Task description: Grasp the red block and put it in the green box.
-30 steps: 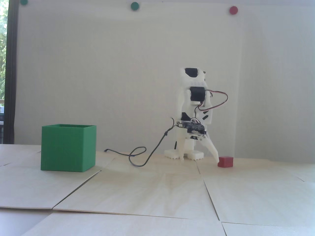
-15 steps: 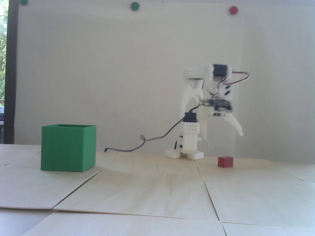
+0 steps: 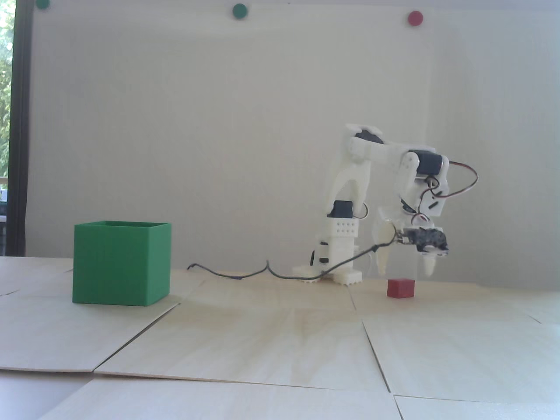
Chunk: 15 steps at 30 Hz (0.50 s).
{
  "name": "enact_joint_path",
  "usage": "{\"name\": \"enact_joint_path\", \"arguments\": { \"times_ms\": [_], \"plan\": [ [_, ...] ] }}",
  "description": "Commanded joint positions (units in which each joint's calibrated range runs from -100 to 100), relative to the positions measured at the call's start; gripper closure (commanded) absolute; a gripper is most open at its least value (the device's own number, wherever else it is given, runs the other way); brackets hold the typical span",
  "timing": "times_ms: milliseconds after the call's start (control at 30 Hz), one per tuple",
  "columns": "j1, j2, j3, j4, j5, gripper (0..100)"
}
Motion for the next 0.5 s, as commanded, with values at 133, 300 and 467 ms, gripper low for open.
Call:
{"name": "enact_joint_path", "arguments": {
  "times_ms": [133, 300, 467],
  "plan": [
    [-5.0, -18.77, 9.92, 1.57, 7.06, 86],
    [-10.23, -22.88, 13.38, 0.98, 6.74, 77],
    [-9.99, -20.9, 17.9, -2.65, 6.95, 64]
  ]
}}
